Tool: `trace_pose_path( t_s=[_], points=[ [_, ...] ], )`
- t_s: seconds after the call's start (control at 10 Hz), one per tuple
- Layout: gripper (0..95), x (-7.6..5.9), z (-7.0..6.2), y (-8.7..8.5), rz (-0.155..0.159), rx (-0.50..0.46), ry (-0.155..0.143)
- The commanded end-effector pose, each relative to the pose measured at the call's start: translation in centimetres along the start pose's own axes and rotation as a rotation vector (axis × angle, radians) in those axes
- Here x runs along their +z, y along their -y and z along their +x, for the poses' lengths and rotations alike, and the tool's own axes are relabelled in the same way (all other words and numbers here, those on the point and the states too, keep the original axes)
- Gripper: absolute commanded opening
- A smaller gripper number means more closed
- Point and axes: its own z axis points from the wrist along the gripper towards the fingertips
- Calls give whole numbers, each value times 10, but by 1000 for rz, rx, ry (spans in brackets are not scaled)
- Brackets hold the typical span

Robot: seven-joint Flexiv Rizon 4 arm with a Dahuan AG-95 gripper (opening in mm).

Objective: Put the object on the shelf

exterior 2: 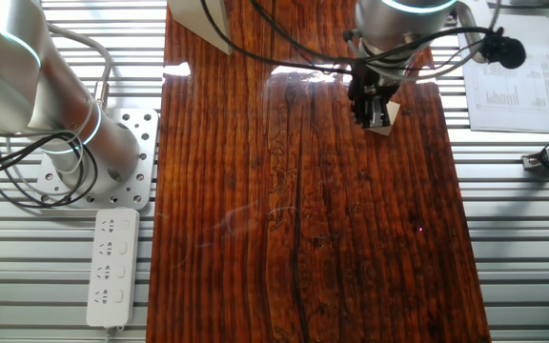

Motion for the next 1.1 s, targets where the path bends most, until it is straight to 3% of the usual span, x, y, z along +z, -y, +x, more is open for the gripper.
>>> trace_pose_path(
  t_s=[0.1, 1.1],
  points=[
    [0, 0, 2, 0, 0, 13, 15],
    [0, 0, 2, 0, -4, 10, 21]
  ],
)
